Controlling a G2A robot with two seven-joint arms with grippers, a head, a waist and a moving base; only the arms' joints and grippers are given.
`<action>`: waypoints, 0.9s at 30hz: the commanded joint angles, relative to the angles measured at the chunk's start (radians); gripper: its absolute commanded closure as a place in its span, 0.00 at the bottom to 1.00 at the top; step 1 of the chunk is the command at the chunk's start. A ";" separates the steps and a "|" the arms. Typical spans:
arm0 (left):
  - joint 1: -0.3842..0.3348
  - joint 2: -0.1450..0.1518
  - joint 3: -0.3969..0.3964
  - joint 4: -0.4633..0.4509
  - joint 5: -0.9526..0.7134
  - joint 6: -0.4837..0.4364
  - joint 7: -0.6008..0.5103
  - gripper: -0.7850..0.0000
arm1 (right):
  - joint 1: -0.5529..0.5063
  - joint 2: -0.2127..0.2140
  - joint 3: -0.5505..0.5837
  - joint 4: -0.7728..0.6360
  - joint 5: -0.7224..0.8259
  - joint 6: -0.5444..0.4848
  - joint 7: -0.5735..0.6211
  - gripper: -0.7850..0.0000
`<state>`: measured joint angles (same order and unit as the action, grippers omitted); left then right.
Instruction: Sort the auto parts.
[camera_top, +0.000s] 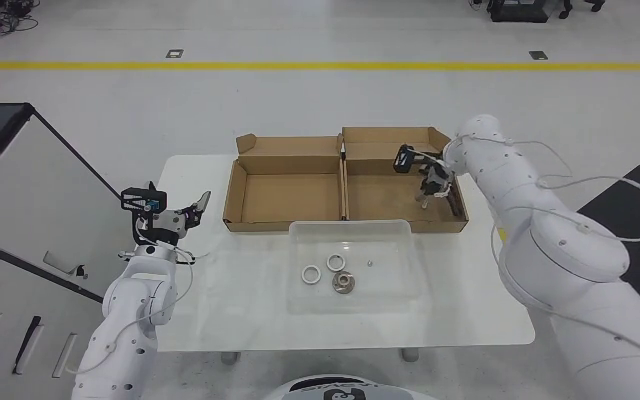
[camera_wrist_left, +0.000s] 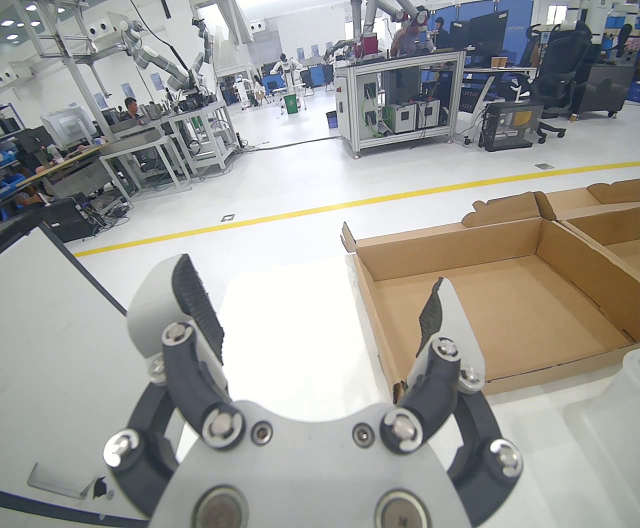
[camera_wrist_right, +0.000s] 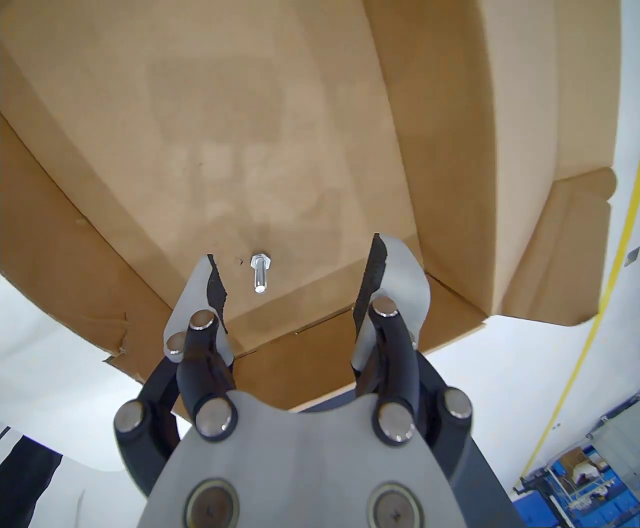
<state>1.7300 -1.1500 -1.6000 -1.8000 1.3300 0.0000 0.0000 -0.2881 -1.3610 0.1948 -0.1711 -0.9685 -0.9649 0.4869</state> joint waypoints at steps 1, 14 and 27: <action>0.000 0.000 0.000 0.000 0.000 0.000 0.000 0.00 | 0.012 0.006 0.003 0.003 -0.004 -0.009 -0.038 0.00; 0.000 0.000 0.000 0.000 0.000 0.000 0.000 0.00 | 0.055 0.062 0.013 -0.057 -0.089 -0.043 -0.333 0.00; 0.000 0.000 0.000 0.000 0.000 0.000 0.000 0.00 | 0.054 0.140 0.045 -0.224 -0.123 -0.047 -0.422 0.00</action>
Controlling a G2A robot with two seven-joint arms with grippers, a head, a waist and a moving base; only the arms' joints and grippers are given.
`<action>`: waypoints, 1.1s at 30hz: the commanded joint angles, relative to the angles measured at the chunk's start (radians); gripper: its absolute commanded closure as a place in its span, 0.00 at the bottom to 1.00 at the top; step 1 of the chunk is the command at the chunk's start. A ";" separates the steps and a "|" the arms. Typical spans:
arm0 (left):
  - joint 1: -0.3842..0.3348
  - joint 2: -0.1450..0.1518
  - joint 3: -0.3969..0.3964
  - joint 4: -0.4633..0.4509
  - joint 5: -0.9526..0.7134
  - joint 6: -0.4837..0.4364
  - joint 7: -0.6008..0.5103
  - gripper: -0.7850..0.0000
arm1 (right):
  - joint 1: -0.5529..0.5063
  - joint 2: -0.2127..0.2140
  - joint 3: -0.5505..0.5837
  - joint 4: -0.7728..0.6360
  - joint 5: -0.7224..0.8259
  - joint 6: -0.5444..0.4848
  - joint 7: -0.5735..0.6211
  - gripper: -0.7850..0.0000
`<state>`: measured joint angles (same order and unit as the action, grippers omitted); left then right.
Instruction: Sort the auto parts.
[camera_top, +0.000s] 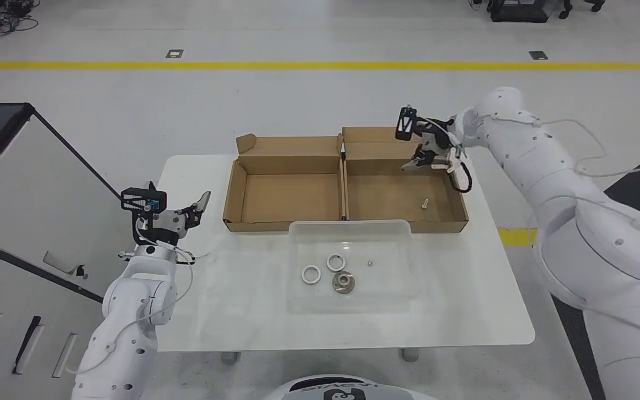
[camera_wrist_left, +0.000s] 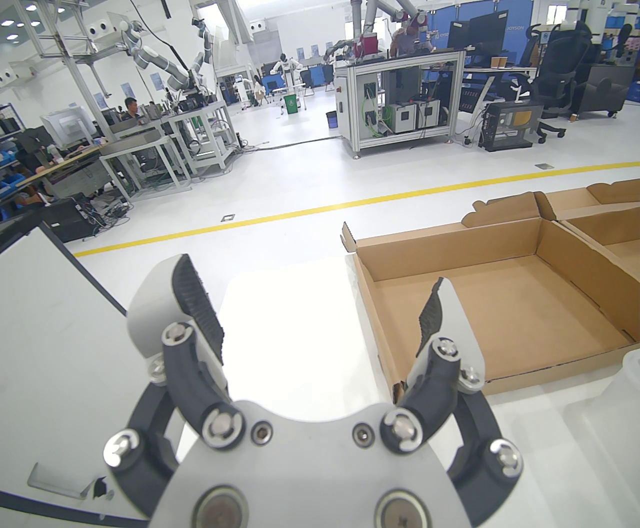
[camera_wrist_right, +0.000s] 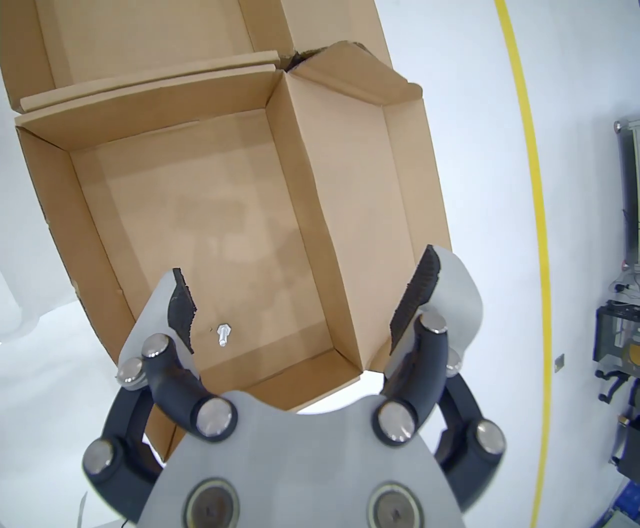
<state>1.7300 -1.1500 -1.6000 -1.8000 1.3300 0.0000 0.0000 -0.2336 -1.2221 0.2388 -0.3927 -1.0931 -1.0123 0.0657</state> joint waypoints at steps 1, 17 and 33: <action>0.000 0.000 0.000 0.000 0.000 0.000 0.000 0.00 | -0.001 0.001 0.001 -0.002 0.001 0.000 0.000 0.00; 0.000 0.000 0.000 0.000 0.000 0.000 0.000 0.00 | -0.001 0.001 0.000 -0.010 -0.003 0.003 0.002 0.00; 0.000 0.000 0.000 0.000 0.000 0.000 0.000 0.00 | 0.044 0.070 0.010 -0.411 0.085 0.000 0.467 0.00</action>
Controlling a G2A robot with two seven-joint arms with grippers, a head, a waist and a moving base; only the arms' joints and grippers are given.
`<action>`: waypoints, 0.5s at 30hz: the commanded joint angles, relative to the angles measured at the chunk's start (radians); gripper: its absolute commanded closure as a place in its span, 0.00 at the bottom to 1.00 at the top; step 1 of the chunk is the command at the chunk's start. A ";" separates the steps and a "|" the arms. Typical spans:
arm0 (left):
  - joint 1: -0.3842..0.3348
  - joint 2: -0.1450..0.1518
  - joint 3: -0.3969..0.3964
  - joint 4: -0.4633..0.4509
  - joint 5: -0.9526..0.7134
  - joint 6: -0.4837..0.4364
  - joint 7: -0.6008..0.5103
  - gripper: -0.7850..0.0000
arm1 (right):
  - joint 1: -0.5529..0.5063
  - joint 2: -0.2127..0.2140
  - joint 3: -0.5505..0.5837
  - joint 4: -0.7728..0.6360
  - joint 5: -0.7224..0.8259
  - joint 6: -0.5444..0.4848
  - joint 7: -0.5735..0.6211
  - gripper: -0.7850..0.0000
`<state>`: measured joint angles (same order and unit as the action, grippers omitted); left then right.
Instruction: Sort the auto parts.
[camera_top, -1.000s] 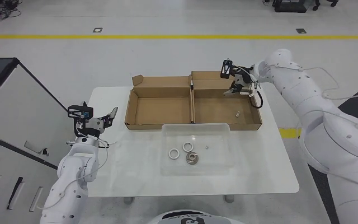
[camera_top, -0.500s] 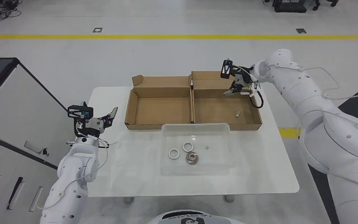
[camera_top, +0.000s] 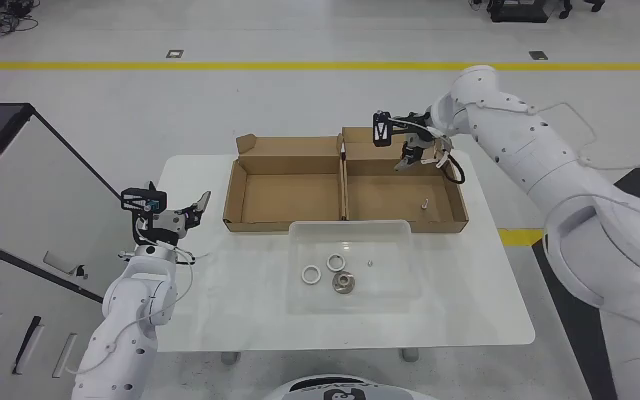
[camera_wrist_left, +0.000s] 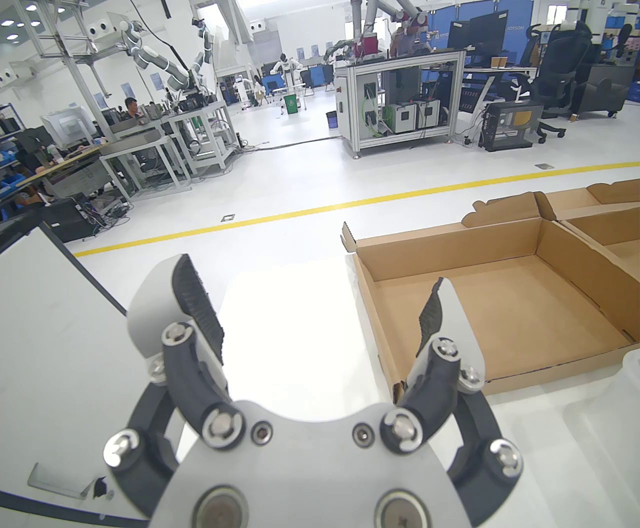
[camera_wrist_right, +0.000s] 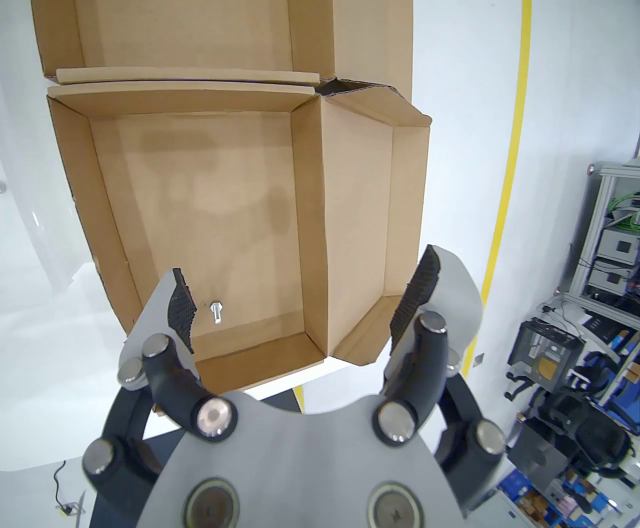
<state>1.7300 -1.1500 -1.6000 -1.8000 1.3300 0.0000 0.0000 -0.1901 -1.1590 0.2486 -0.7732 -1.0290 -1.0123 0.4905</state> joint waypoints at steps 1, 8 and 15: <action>0.000 0.000 0.000 0.000 0.000 0.000 0.000 0.00 | 0.001 0.016 0.001 -0.065 0.048 0.000 0.083 0.00; 0.000 0.000 0.000 0.000 0.000 0.000 0.000 0.00 | -0.005 0.095 0.027 -0.305 0.234 0.008 0.325 0.00; 0.000 0.000 0.000 0.000 0.000 0.000 0.000 0.00 | 0.006 0.181 -0.023 -0.528 0.338 0.107 0.425 0.00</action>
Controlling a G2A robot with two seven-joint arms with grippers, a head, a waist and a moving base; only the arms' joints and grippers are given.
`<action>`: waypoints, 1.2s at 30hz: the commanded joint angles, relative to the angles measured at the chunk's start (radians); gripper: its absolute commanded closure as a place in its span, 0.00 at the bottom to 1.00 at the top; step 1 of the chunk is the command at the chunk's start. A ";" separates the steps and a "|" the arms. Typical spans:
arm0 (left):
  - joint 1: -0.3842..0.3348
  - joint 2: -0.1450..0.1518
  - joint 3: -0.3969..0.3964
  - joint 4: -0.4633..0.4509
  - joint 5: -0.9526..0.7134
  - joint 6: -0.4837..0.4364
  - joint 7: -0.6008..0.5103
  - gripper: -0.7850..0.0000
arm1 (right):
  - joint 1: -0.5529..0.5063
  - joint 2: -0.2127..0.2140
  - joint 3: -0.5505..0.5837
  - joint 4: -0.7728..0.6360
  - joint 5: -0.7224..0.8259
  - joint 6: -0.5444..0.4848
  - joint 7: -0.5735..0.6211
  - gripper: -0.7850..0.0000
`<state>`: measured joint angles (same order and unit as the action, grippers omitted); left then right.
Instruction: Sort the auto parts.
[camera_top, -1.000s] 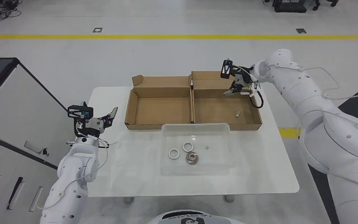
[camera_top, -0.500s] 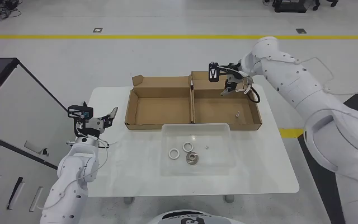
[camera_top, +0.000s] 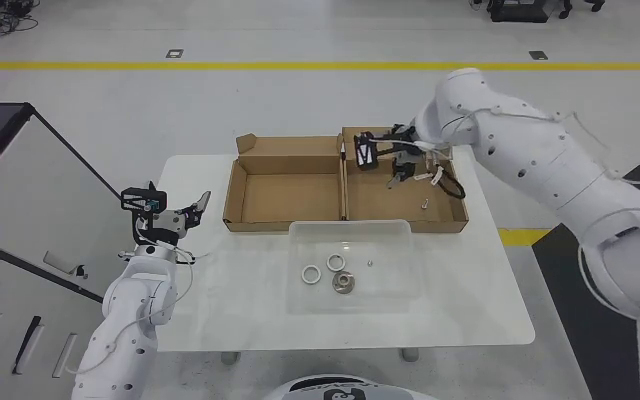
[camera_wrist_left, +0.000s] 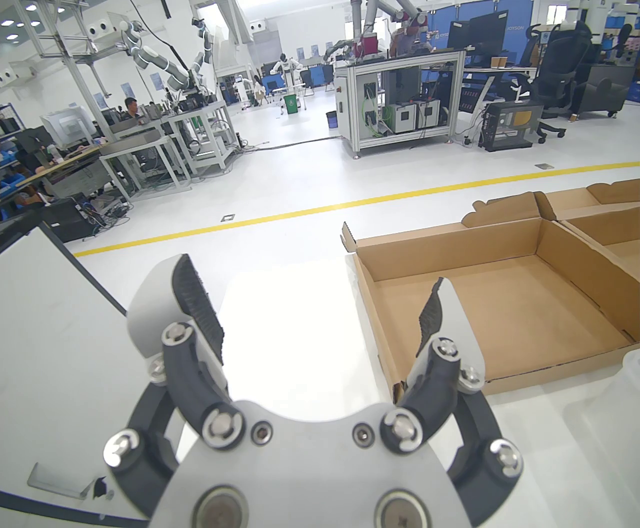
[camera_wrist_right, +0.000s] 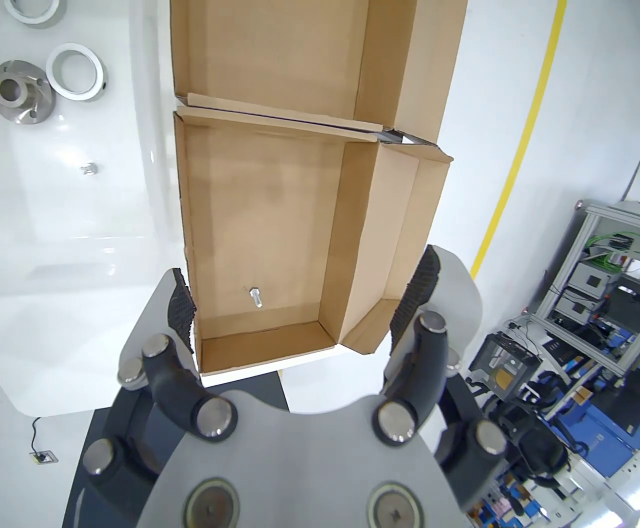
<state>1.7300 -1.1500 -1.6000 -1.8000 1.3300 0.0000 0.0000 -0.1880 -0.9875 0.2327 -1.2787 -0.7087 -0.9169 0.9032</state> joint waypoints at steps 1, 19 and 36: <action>0.000 0.000 0.000 0.000 0.000 0.000 0.000 0.00 | 0.009 0.020 -0.019 -0.047 0.041 0.027 0.027 0.00; 0.000 0.000 0.000 0.000 0.000 0.000 0.000 0.00 | 0.008 0.079 -0.063 -0.286 0.356 0.290 0.290 0.00; 0.000 0.000 0.000 0.000 0.000 0.000 0.000 0.00 | -0.053 0.022 -0.063 -0.313 0.397 0.441 0.442 0.00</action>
<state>1.7300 -1.1500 -1.6000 -1.8000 1.3300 0.0000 0.0000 -0.2382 -0.9633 0.1700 -1.5928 -0.3128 -0.4813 1.3393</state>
